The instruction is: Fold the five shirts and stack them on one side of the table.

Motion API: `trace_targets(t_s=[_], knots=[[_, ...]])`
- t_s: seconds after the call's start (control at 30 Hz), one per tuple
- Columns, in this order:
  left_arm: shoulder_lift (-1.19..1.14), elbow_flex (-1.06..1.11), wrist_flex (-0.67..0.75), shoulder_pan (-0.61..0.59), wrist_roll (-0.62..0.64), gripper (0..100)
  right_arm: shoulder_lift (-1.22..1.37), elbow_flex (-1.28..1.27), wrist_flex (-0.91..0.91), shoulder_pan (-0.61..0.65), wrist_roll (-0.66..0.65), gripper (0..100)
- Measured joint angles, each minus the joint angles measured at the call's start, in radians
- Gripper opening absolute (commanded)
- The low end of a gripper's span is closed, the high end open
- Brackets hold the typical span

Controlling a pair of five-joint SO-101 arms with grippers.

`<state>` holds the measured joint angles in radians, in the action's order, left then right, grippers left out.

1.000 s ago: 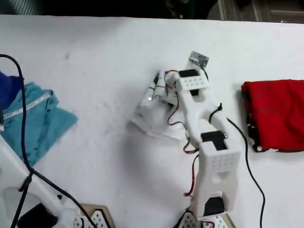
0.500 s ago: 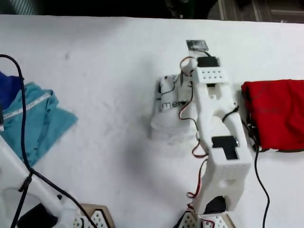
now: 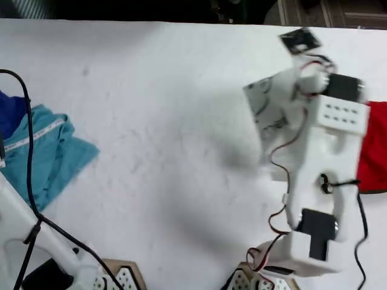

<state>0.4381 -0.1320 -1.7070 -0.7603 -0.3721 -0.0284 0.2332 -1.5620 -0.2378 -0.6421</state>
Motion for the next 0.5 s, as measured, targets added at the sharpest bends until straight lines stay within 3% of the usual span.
trace_targets(t_s=[0.2, 0.5], knots=[[0.0, 0.0, 0.0, 0.0, 0.0, 3, -0.015, 0.034, 0.055, -0.164, -0.12, 1.9], [0.0, 0.0, 0.0, 0.0, 0.0, 3, 0.124, 0.046, 0.149, -0.262, -0.135, 1.9]])
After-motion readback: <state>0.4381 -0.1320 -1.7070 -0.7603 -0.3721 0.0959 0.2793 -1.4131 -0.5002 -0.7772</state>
